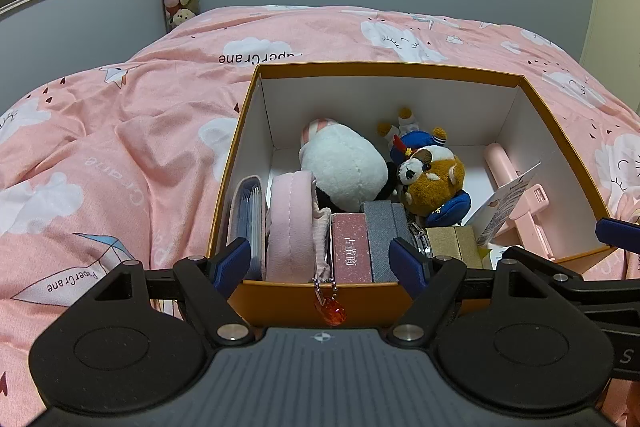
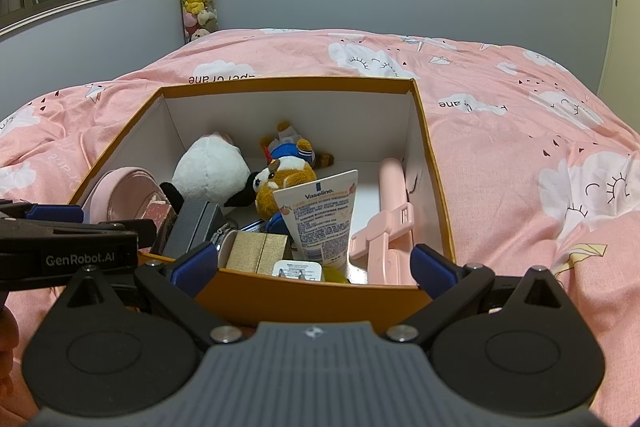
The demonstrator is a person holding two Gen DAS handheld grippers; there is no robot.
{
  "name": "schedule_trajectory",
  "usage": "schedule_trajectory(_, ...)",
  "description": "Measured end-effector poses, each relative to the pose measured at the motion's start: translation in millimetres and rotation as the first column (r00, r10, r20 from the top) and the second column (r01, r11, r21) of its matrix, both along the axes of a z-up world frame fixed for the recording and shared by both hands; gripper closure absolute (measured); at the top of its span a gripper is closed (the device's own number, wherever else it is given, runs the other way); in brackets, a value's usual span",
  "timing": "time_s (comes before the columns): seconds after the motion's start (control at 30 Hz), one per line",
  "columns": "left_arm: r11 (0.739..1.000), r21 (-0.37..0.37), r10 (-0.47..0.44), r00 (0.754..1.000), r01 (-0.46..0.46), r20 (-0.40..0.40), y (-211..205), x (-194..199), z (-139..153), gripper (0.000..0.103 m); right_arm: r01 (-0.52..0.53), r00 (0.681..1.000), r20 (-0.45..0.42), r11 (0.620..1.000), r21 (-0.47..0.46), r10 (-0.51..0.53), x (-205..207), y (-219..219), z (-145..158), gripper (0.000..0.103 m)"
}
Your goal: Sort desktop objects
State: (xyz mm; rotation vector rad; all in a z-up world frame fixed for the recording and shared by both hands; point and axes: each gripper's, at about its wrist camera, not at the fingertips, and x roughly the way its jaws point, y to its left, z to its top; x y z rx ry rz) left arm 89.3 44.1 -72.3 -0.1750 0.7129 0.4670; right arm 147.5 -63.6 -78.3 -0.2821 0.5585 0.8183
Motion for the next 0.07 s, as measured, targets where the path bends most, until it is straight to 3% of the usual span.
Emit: schedule_trajectory(0.07, 1.0, 0.0, 0.001, 1.0, -0.001, 0.0, 0.1, -0.1, 0.0, 0.012, 0.0, 1.0, 0.0, 1.0, 0.0, 0.0, 0.0, 0.0, 0.0, 0.001)
